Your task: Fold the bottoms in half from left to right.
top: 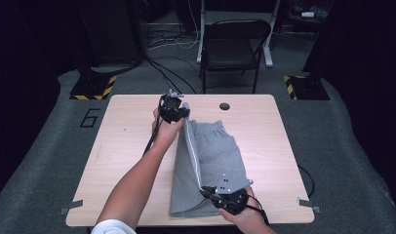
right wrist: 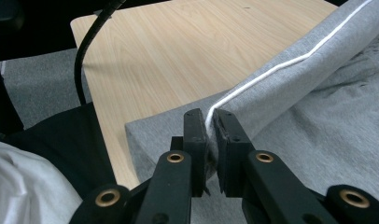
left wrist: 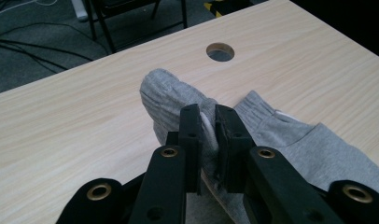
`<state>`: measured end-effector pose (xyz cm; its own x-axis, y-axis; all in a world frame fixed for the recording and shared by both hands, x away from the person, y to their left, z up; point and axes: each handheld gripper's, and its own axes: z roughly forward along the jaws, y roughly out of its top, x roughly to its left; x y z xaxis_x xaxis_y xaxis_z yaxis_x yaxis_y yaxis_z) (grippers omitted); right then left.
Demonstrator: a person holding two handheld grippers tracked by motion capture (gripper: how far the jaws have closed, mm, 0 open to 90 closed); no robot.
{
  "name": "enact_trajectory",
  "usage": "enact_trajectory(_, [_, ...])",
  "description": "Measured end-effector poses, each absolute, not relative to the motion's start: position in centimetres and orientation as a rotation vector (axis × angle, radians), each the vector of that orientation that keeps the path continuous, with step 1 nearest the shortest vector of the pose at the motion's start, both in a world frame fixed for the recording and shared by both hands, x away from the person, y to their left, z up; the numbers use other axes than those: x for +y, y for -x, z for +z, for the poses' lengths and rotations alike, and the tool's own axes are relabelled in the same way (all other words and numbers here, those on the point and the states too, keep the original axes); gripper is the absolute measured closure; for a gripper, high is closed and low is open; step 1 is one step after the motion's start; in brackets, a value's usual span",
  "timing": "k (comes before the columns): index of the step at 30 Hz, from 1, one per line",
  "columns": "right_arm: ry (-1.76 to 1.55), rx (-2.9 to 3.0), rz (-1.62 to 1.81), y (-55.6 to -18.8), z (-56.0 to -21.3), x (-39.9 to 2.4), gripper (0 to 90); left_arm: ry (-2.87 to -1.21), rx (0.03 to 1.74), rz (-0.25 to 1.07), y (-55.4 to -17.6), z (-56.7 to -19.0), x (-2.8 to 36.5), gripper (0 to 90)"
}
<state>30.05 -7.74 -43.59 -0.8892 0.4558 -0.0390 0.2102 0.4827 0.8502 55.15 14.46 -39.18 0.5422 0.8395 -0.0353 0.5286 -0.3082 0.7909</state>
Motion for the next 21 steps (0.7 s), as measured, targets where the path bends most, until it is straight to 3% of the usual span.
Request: enact_trajectory(21, [-0.698, 2.392, 1.354, -28.9, -43.4, -10.3, 84.0, -1.983, 1.057, 0.444, -55.9, -39.8, 11.2, 82.2])
